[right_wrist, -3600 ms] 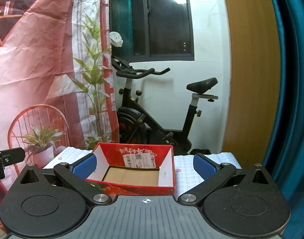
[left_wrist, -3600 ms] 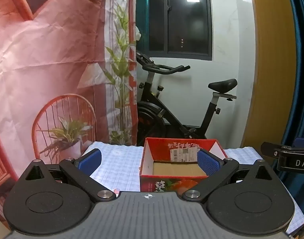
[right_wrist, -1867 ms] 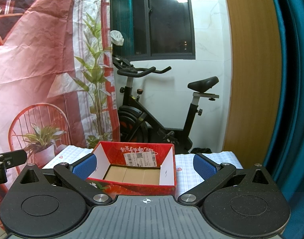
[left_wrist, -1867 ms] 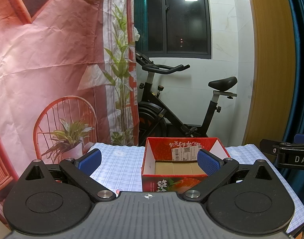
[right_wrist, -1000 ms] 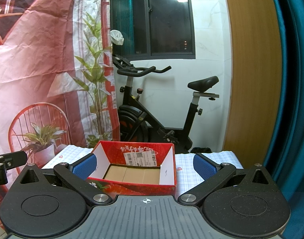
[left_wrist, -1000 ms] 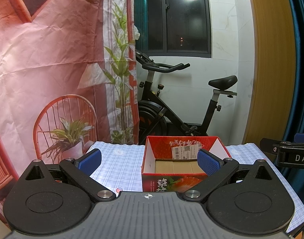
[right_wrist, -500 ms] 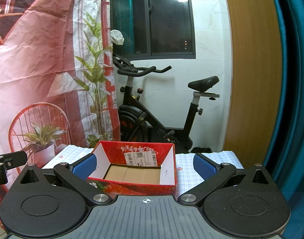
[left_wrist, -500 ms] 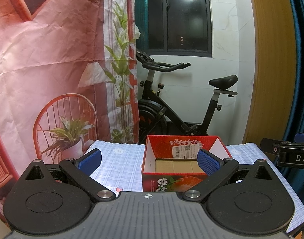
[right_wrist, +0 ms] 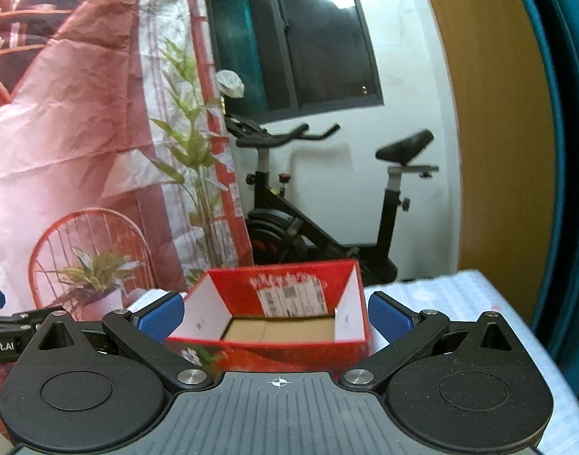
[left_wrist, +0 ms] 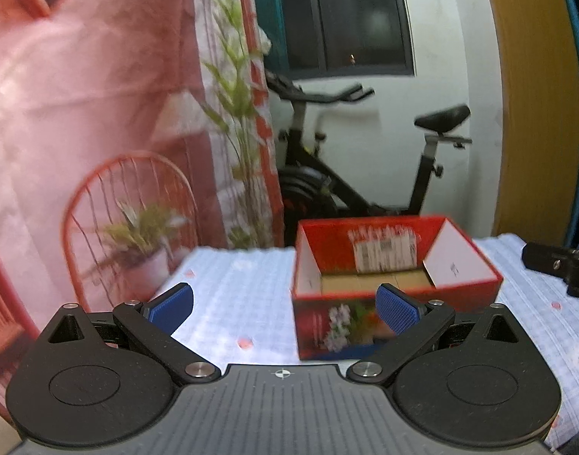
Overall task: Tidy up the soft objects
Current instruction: 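Lower the left tool toward the blue-and-white packaged bag beside the box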
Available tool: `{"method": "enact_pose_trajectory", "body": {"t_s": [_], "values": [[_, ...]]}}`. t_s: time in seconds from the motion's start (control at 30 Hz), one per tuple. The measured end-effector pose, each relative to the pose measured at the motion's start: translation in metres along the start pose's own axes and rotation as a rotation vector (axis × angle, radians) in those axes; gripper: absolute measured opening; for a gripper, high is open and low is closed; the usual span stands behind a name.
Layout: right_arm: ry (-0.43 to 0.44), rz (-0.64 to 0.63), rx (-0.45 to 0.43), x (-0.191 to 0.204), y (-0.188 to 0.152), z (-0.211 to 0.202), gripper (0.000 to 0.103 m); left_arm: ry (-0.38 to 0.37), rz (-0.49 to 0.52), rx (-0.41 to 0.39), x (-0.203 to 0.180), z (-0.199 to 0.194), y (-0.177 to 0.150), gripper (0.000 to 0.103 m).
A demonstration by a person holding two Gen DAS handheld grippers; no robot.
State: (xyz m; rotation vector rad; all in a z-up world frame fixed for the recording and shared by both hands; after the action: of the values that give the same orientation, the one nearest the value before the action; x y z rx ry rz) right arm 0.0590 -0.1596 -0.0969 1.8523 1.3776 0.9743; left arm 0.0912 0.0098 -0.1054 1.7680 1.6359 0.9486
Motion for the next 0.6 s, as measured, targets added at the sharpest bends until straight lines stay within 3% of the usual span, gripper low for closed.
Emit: {"method": "enact_pose_trajectory", "body": {"t_s": [0.17,0.27,0.43,0.6], "values": [[-0.019,0.016,0.106,-0.007,-0.034,0.032,0.103,-0.077,-0.073,0.073,0.005,0.034,-0.021,0.103],[-0.003,0.016,0.159,-0.005,-0.049,0.046,0.103,-0.067,-0.08,0.105,0.004,0.049,-0.029,0.103],[-0.084,-0.03,0.169,-0.003,-0.067,0.061,0.103,-0.075,-0.068,0.124,0.0,0.064,-0.04,0.103],[-0.07,-0.007,0.189,-0.008,-0.082,0.072,0.103,-0.063,-0.051,0.157,-0.004,0.077,-0.049,0.103]]}}
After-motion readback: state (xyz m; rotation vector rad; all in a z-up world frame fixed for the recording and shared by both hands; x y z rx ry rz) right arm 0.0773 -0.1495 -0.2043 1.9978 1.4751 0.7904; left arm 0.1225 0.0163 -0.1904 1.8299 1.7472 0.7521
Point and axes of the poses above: each gripper's, at about its wrist camera, not at the fingertips, and z roughly the way its jaws point, x to its left, y to its top, the point moved 6 cm from there along z, roughly the way its jaws point, and after that the axes turned 13 degrees about x, right-handed, at the moved point
